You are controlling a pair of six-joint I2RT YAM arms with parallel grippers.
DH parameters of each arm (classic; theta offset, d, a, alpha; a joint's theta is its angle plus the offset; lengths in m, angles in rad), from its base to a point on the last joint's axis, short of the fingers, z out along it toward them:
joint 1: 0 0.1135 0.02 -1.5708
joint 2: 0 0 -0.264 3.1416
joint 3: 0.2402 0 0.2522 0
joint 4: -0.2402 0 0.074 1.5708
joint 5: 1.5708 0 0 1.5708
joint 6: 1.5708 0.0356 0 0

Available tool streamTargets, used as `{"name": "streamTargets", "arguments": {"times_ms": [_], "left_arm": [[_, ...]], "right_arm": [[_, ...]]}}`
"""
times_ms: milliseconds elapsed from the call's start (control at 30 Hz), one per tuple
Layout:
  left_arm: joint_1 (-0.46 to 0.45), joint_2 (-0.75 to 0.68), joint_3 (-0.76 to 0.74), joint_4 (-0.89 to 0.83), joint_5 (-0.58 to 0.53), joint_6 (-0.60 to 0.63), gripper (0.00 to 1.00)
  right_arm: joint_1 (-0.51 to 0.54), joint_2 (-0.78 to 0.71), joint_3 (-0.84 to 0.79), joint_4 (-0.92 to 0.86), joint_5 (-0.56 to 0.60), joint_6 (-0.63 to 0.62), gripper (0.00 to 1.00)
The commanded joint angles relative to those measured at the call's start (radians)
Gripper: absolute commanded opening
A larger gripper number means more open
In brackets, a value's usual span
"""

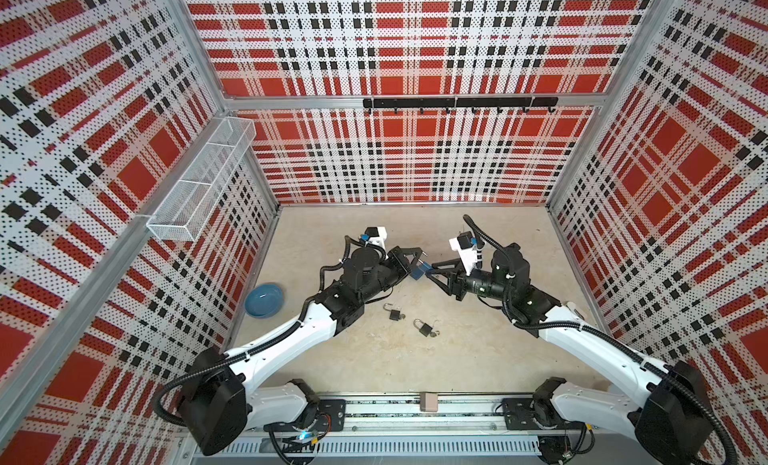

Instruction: Lock with the key

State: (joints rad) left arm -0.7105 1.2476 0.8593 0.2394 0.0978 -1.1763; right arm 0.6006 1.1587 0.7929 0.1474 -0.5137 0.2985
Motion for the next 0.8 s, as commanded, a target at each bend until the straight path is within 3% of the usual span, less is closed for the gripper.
{"name": "streamTargets", "arguments": {"times_ms": [0,533,767], "left_arm": [[-0.008,0.009,0.046,0.079,0.01,-0.035,0.0],[-0.011,0.018,0.048,0.114,0.022,-0.069,0.0],[-0.012,0.021,0.043,0.123,0.022,-0.076,0.0]], "right_arm": [[-0.002,0.014,0.032,0.054,-0.014,-0.022,0.35],[-0.001,0.038,0.05,0.033,0.003,-0.034,0.29],[-0.001,0.047,0.053,0.033,0.001,-0.033,0.35]]}}
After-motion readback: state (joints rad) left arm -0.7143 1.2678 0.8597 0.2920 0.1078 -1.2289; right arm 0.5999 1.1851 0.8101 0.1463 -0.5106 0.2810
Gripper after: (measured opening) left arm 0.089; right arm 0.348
